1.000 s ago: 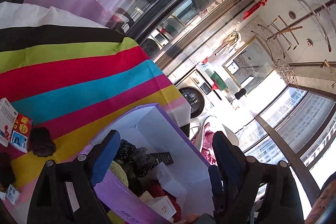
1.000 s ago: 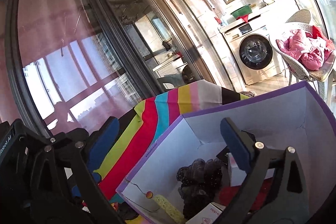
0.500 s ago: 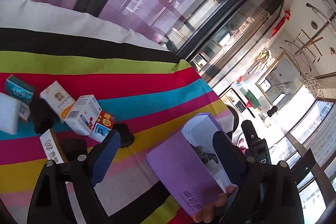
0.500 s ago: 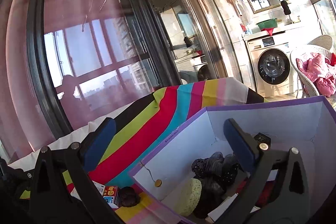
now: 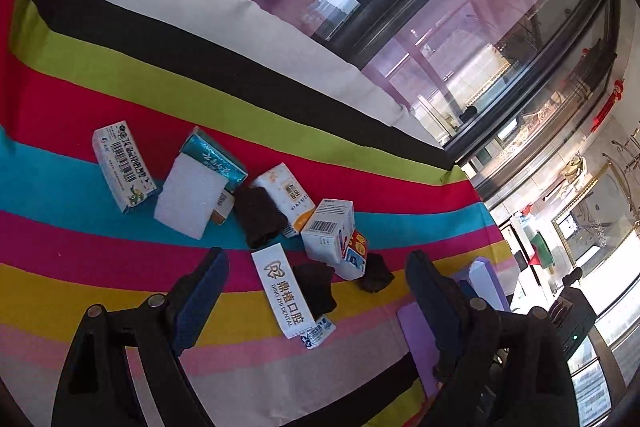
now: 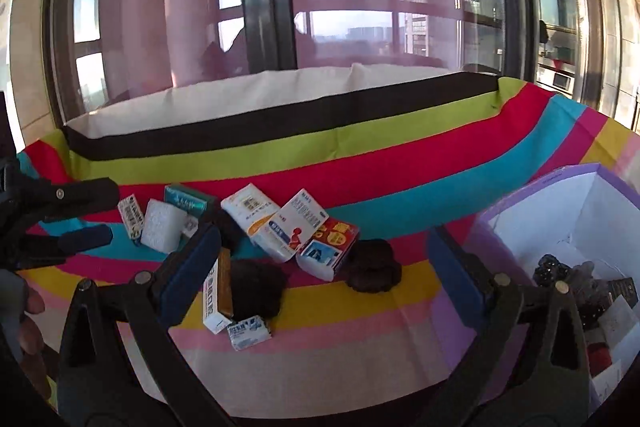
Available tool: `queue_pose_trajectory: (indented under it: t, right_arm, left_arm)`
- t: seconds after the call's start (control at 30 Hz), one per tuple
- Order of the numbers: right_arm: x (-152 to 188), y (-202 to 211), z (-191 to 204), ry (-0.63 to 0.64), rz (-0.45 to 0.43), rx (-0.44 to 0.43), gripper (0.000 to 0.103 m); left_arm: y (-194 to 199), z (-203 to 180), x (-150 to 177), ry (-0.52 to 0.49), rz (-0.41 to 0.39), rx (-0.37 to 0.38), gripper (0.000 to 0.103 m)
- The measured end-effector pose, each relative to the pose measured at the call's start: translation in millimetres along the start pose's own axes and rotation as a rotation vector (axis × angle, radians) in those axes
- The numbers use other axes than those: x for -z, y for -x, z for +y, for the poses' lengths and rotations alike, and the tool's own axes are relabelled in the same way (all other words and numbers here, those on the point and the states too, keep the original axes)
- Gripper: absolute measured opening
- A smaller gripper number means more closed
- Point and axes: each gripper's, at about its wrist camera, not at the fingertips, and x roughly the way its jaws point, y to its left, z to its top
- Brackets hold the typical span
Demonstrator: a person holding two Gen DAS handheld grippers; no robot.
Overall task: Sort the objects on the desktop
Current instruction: 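Move both grippers back to the objects on the cloth, then grasp the white barcode medicine box with the left gripper while the right grasps the Ding Zhi Dental box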
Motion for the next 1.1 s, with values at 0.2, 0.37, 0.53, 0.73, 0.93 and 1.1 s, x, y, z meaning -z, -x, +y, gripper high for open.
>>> queue_pose_trajectory:
  t: [0.2, 0.37, 0.53, 0.73, 0.93, 1.1]
  right_arm:
    - [25.4, -22.8, 45.3, 0.201, 0.102, -0.035, 0.102]
    - [33.6, -24.6, 73.6, 0.335, 0.115, -0.016, 0.096]
    - [43.5, -38.1, 98.9, 0.451, 0.145, 0.032, 0.089]
    - [45.8, -56.1, 109.9, 0.497, 0.214, 0.012, 0.076]
    - [45.2, -70.5, 108.8, 0.499, 0.27, -0.023, 0.059]
    - [43.4, -73.1, 104.7, 0.494, 0.274, -0.016, 0.043]
  left_arm:
    - [-2.4, 29.8, -5.5, 0.044, -0.009, -0.12, 0.09]
    - [-3.2, 49.5, -13.4, 0.063, -0.016, -0.212, 0.09]
    - [-8.6, 64.0, -22.4, 0.054, -0.007, -0.298, 0.089]
    - [-22.1, 79.7, -39.6, 0.079, 0.017, -0.347, 0.088]
    - [-38.2, 90.7, -55.9, 0.121, 0.02, -0.438, 0.088]
    - [-53.2, 96.6, -63.7, 0.182, 0.025, -0.512, 0.086]
